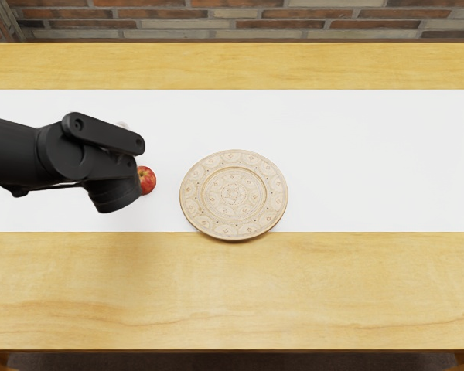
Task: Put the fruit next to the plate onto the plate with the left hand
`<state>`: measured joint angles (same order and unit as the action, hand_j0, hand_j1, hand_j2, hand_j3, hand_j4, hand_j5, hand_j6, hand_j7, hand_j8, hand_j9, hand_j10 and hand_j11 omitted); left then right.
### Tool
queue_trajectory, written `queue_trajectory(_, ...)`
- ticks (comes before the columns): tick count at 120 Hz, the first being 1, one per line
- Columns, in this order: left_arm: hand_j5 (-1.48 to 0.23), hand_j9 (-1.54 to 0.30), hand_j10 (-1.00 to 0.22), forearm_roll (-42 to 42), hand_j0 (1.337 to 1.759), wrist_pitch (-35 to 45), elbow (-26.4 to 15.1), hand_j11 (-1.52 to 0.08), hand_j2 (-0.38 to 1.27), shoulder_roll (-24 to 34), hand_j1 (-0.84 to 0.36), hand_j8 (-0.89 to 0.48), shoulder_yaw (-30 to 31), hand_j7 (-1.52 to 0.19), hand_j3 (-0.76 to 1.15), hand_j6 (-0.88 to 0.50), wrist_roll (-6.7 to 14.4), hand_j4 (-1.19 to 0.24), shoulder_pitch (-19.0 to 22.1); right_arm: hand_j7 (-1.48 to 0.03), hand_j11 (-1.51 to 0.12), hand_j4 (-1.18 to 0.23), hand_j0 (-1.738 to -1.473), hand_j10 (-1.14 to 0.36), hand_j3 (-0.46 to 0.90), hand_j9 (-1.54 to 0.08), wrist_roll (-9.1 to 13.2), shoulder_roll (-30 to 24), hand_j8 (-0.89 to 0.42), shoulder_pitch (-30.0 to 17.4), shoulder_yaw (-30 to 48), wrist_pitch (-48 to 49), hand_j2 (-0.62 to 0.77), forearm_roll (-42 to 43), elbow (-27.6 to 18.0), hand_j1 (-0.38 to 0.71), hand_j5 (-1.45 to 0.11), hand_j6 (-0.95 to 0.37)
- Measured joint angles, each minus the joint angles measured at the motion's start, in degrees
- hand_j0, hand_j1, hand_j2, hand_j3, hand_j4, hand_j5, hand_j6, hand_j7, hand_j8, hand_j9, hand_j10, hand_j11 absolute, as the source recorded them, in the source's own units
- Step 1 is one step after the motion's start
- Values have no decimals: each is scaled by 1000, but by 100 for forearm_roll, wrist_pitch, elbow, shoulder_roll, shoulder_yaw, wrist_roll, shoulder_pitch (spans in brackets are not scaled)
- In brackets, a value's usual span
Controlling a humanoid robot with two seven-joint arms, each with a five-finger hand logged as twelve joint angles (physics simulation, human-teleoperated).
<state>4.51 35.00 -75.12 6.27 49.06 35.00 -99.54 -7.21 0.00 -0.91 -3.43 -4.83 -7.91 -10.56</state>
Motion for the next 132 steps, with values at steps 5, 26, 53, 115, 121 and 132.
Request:
queue_trajectory(5, -321, -321, -248, -7, 1658, 0, 65, -321, 50, -96, 53, -248, 17, -321, 0, -248, 0, -248, 33, -45, -45, -35, -1658, -35, 0, -45, 0, 0, -35, 4, 0, 0, -7, 0, 0, -308, -45, -35)
queue_trajectory(26, -321, -321, -247, -18, 1658, 0, 193, -321, 50, -153, 54, -248, 18, -321, 0, -248, 0, -247, 141, -45, -45, -35, -1658, -35, 0, -45, 0, 0, -35, 11, 0, 0, -7, 0, 1, -308, -45, -35)
queue_trajectory(53, -321, -321, -247, -21, 1658, 0, 421, -321, 50, -438, 54, -248, -66, -321, 0, -248, 0, -247, 304, -45, -45, -35, -1658, -35, 0, -45, 1, 0, -35, 12, 0, 0, -7, 0, 1, -308, -45, -35)
queue_trajectory(115, -321, -321, -248, 8, 1658, 0, 643, -321, 50, -557, 53, -248, -404, -321, 0, -248, 0, -248, 576, -45, -45, -35, -1658, -35, 0, -45, 0, 0, -35, 12, 0, -1, -7, 0, 1, -308, -45, -35)
queue_trajectory(121, -322, -322, -249, 23, 1658, 0, 658, -322, 51, -557, 52, -249, -408, -322, 0, -249, 0, -249, 579, -45, -45, -35, -1658, -35, 0, -45, 0, 0, -35, 12, 0, -1, -7, 0, 1, -308, -45, -35)
queue_trajectory(132, -359, -359, -277, 61, 1658, 0, 705, -358, 56, -557, 19, -277, -412, -359, 0, -277, 0, -277, 677, -45, -45, -35, -1658, -35, 0, -45, 0, 0, -35, 12, 0, 0, -7, 0, 1, -308, -45, -35)
